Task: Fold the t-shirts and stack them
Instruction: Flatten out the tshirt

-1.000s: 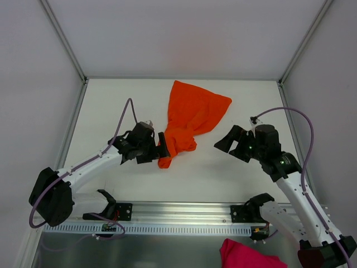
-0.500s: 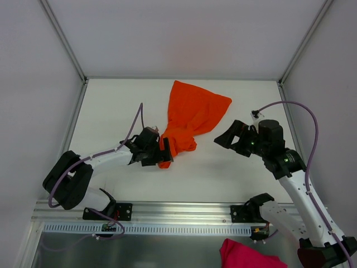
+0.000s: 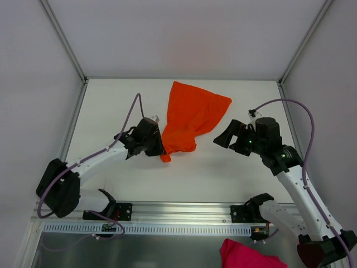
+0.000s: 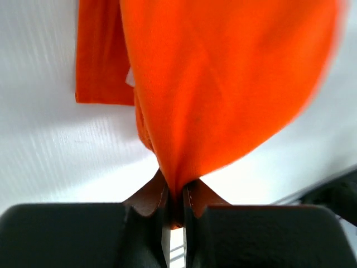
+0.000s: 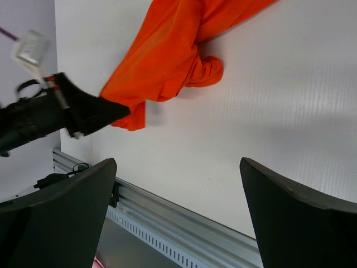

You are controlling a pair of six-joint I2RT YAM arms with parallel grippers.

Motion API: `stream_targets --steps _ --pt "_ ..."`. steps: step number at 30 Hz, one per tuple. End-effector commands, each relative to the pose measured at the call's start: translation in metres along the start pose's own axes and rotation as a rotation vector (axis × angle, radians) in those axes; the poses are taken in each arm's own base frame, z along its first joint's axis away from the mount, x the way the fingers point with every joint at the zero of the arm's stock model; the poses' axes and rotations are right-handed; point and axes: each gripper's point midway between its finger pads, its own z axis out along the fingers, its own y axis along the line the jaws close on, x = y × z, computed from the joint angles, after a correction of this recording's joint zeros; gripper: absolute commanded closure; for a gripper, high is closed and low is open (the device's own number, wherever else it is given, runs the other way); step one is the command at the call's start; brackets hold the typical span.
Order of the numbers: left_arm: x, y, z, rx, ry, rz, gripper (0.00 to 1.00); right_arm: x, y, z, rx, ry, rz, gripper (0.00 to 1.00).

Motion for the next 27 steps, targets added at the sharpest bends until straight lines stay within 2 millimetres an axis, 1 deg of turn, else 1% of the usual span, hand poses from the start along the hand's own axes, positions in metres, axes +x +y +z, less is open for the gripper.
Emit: stream_targets --steps 1,2,3,4,5,6,7,9,12,14,18,19,20,21,22,24,25,27 --pt "-0.042 -0.031 -0.07 0.058 -0.145 0.037 1.0 0.002 -0.004 0.016 0.009 0.034 -0.012 0.01" --pt "-0.05 -0.038 -0.093 0.085 -0.2 0.042 1.0 0.006 -0.007 0.022 0.011 0.05 -0.009 0.0" --pt "-0.055 -0.041 -0.108 0.093 -0.228 0.045 1.0 0.008 -0.01 0.028 0.019 0.064 -0.003 0.0" --pt "-0.061 -0.047 -0.128 0.101 -0.251 0.052 1.0 0.006 -0.009 0.032 0.009 0.059 -0.005 0.0" --pt "-0.07 -0.046 -0.144 0.092 -0.302 0.06 1.0 0.009 -0.014 0.038 0.021 0.075 0.001 0.0" --pt "-0.074 -0.048 -0.156 0.093 -0.324 0.064 1.0 0.01 -0.013 0.041 0.016 0.083 0.002 0.0" --pt "-0.08 -0.052 -0.173 0.094 -0.346 0.07 1.0 0.009 -0.013 0.045 0.011 0.085 0.0 0.0" --pt "-0.086 -0.054 -0.187 0.086 -0.37 0.078 1.0 0.01 -0.012 0.05 0.004 0.098 0.001 0.0" --pt "-0.1 -0.069 -0.218 0.142 -0.445 0.097 1.0 0.012 -0.011 0.06 -0.007 0.128 -0.003 0.0" --pt "-0.107 -0.074 -0.227 0.151 -0.474 0.107 1.0 0.014 -0.009 0.063 -0.013 0.134 -0.008 0.0" --pt "-0.127 -0.084 -0.235 0.138 -0.516 0.168 1.0 0.025 -0.007 0.073 -0.016 0.179 -0.036 0.0" --pt "-0.136 -0.09 -0.24 0.137 -0.54 0.173 1.0 0.029 -0.008 0.076 -0.012 0.195 -0.049 0.0" --pt "-0.141 -0.093 -0.241 0.135 -0.553 0.189 1.0 0.034 -0.007 0.078 -0.012 0.211 -0.062 0.0" --pt "-0.149 -0.097 -0.25 0.14 -0.578 0.194 1.0 0.036 -0.008 0.08 -0.005 0.217 -0.073 0.0" --pt "-0.154 -0.098 -0.247 0.12 -0.581 0.199 1.0 0.038 -0.008 0.082 -0.002 0.223 -0.09 0.0" --pt "-0.158 -0.099 -0.249 0.105 -0.587 0.22 1.0 0.041 -0.01 0.089 0.011 0.234 -0.112 0.0" --pt "-0.158 -0.098 -0.25 0.103 -0.589 0.224 1.0 0.038 -0.007 0.091 0.004 0.231 -0.133 0.0" --pt "-0.155 -0.095 -0.25 0.091 -0.577 0.23 1.0 0.037 -0.01 0.098 0.031 0.246 -0.159 0.0"
